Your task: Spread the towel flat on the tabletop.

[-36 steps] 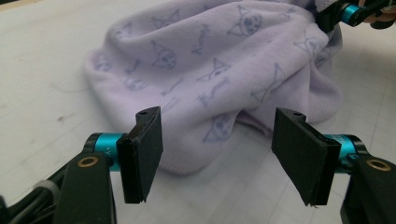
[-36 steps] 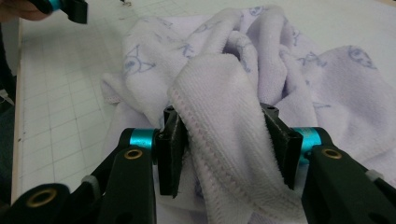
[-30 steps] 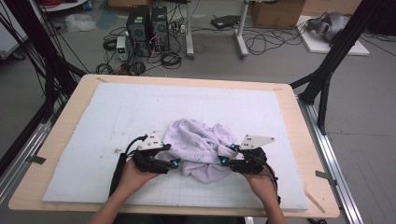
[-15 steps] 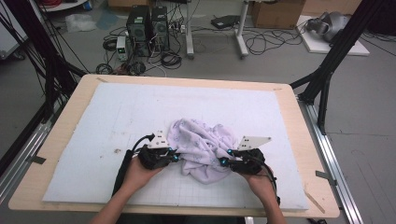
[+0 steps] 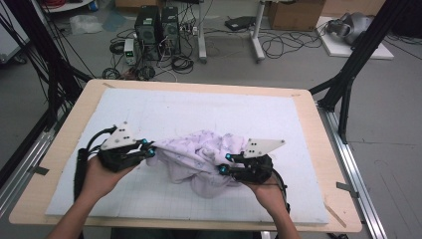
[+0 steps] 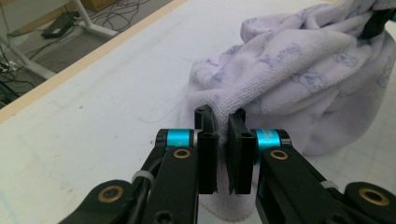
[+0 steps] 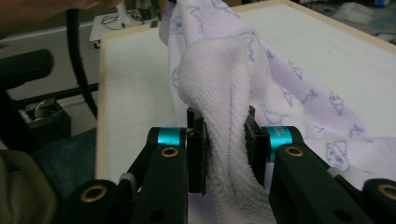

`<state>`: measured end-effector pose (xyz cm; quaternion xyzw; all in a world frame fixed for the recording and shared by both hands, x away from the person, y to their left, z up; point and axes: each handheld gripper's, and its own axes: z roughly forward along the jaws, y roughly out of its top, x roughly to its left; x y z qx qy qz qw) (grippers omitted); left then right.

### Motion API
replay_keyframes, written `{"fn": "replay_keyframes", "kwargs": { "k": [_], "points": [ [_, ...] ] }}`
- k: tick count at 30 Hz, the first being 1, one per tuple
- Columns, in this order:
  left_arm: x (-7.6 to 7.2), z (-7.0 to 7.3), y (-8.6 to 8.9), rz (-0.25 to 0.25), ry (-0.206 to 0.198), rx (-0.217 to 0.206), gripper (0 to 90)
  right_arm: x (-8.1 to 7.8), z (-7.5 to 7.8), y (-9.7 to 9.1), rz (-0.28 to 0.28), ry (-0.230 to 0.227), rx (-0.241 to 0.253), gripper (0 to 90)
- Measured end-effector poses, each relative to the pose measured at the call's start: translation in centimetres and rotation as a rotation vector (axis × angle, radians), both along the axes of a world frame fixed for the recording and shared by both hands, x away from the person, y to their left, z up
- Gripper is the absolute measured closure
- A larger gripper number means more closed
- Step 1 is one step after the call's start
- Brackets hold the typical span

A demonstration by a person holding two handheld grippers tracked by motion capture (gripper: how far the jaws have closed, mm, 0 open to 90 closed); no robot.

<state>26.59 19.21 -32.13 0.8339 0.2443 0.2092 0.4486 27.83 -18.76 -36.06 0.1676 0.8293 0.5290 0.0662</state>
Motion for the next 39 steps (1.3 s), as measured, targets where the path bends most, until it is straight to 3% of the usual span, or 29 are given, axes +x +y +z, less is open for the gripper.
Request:
{"fn": "replay_keyframes", "kwargs": {
  "k": [3, 4, 6, 7, 8, 9, 11, 13, 14, 17, 19, 23, 27, 29, 34, 39],
  "points": [
    [-1.9, -0.5, 1.2, -0.012, 0.022, 0.010, 83.7, -1.8, 0.3, 0.7, 0.036, -0.007, -0.015, 75.9],
    [-1.9, -0.5, 1.2, -0.012, 0.022, 0.010, 83.7, -2.3, 0.0, 0.8, 0.045, 0.007, -0.020, 75.9],
    [-3.3, -2.3, 1.5, -0.036, 0.069, 0.005, 83.4, -3.0, -1.2, 1.0, 0.057, 0.030, -0.047, 75.9],
    [-3.3, -2.3, 1.5, -0.036, 0.069, 0.005, 82.6, -3.3, -2.1, 1.1, 0.062, 0.050, -0.078, 75.8],
    [-3.8, -3.3, 1.4, -0.062, 0.087, 0.005, 82.6, -3.3, -2.1, 1.1, 0.062, 0.050, -0.078, 75.8],
    [-4.0, -4.0, 1.2, -0.077, 0.094, 0.000, 69.7, -3.9, -4.0, 1.2, 0.062, 0.099, -0.154, 74.4],
    [-3.9, -5.2, 1.0, -0.075, 0.116, -0.016, 56.7, -4.2, -5.0, 1.1, 0.072, 0.135, -0.183, 66.3],
    [-3.6, -5.3, 1.1, -0.074, 0.124, -0.037, 48.2, -4.9, -4.7, 0.7, 0.096, 0.128, -0.151, 54.9],
    [-3.1, -5.1, 1.4, -0.073, 0.120, -0.065, 46.5, -5.1, -4.2, 0.4, 0.104, 0.116, -0.121, 52.9],
    [-2.4, -4.8, 1.4, -0.071, 0.118, -0.083, 42.5, -5.2, -3.0, -0.2, 0.089, 0.090, -0.091, 49.4],
    [-1.3, -4.4, 1.1, -0.081, 0.115, -0.108, 40.5, -4.2, -1.6, -1.1, 0.065, 0.062, -0.066, 45.5],
    [-0.7, -4.0, 0.7, -0.091, 0.108, -0.123, 39.6, -3.2, -0.4, -1.8, 0.054, 0.049, -0.026, 43.1],
    [-0.1, -3.8, 0.4, -0.107, 0.121, -0.126, 39.6, -2.9, 0.0, -2.0, 0.076, 0.061, -0.029, 40.8],
    [-0.2, -3.8, 0.4, -0.113, 0.118, -0.124, 39.6, -3.3, -0.1, -2.1, 0.084, 0.084, -0.060, 39.2],
    [-1.0, -4.2, 0.9, -0.117, 0.129, -0.108, 40.1, -3.9, -1.9, -3.1, 0.043, 0.127, -0.136, 38.1],
    [-1.8, -4.7, 1.5, -0.118, 0.142, -0.091, 39.7, -4.4, -2.7, -3.9, 0.019, 0.147, -0.132, 36.2]
  ]
}}
